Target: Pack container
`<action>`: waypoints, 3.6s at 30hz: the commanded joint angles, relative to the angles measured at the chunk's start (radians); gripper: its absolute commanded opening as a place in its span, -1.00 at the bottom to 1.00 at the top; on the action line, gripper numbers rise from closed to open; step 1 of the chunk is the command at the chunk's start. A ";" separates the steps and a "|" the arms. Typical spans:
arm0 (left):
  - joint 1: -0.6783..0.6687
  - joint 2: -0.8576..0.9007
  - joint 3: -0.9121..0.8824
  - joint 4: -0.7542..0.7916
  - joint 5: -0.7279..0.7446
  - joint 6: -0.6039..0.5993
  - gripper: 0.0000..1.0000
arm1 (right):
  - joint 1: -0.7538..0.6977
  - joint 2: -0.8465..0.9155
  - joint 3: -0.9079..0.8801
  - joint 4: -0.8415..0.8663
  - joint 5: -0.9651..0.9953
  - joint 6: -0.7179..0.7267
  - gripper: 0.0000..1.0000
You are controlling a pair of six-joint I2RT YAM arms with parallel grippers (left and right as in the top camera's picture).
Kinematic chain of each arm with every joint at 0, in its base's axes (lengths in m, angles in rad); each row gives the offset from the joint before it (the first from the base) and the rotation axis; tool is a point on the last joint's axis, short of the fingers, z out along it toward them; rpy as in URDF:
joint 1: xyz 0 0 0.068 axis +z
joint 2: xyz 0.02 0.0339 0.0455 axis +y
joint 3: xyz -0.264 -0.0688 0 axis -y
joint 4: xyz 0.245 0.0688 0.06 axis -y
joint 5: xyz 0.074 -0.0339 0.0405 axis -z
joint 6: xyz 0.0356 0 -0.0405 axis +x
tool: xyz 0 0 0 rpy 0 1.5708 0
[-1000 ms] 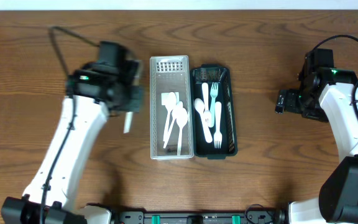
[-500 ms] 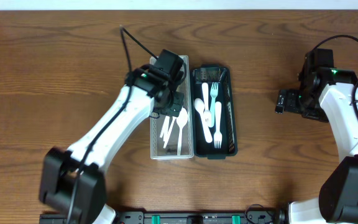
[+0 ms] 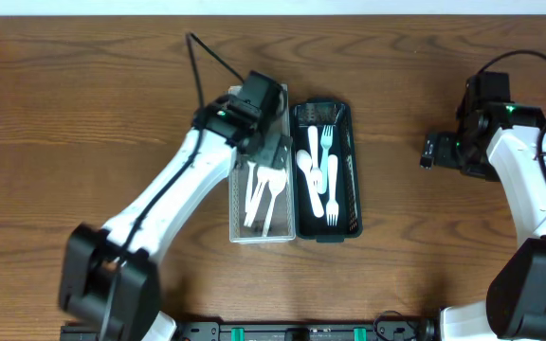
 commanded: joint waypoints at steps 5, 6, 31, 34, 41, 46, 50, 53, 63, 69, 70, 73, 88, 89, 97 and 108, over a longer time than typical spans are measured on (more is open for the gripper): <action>0.180 -0.176 0.050 0.329 -0.225 0.036 0.96 | -0.005 -0.017 0.089 0.428 -0.031 0.010 0.99; 0.211 -0.176 0.050 0.376 -0.225 0.036 0.96 | -0.005 -0.017 0.089 0.495 -0.031 0.010 0.97; 0.357 -1.186 -0.671 0.304 -0.198 0.074 0.96 | 0.067 -0.963 -0.429 0.430 0.082 -0.198 0.98; 0.357 -1.341 -0.744 0.218 -0.232 0.074 0.96 | 0.090 -1.139 -0.527 0.298 0.080 -0.198 0.98; 0.357 -1.579 -0.779 0.112 -0.372 0.077 0.96 | 0.094 -1.367 -0.664 0.200 0.063 -0.100 0.99; 0.357 -1.616 -0.779 0.089 -0.389 0.077 0.96 | 0.093 -1.380 -0.674 0.130 0.059 -0.098 0.98; 0.357 -1.616 -0.779 0.047 -0.389 0.077 0.96 | 0.093 -1.380 -0.674 0.034 0.059 -0.098 0.99; 0.357 -1.616 -0.779 -0.002 -0.388 0.077 0.96 | 0.093 -1.380 -0.674 -0.034 0.059 -0.098 0.99; 0.357 -1.616 -0.779 -0.188 -0.388 0.077 0.96 | 0.093 -1.380 -0.674 -0.086 0.059 -0.098 0.99; 0.357 -1.616 -0.779 -0.264 -0.388 0.077 0.96 | 0.094 -1.412 -0.674 -0.086 0.081 -0.098 0.99; 0.357 -1.616 -0.779 -0.270 -0.388 0.077 0.96 | 0.095 -1.429 -0.674 -0.086 0.085 -0.098 0.99; 0.357 -1.616 -0.779 -0.278 -0.388 0.077 0.96 | 0.107 -1.515 -0.676 -0.086 0.041 -0.098 0.98; 0.357 -1.616 -0.779 -0.278 -0.388 0.077 0.96 | 0.179 -1.638 -1.147 0.811 -0.004 -0.204 0.99; 0.357 -1.616 -0.779 -0.278 -0.388 0.077 0.96 | 0.179 -1.638 -1.186 0.877 -0.004 -0.219 0.99; 0.357 -1.616 -0.779 -0.278 -0.388 0.077 0.96 | 0.179 -1.638 -1.263 0.909 -0.040 -0.326 0.99; 0.357 -1.616 -0.779 -0.278 -0.388 0.077 0.96 | 0.179 -1.637 -1.263 0.910 -0.047 -0.304 0.99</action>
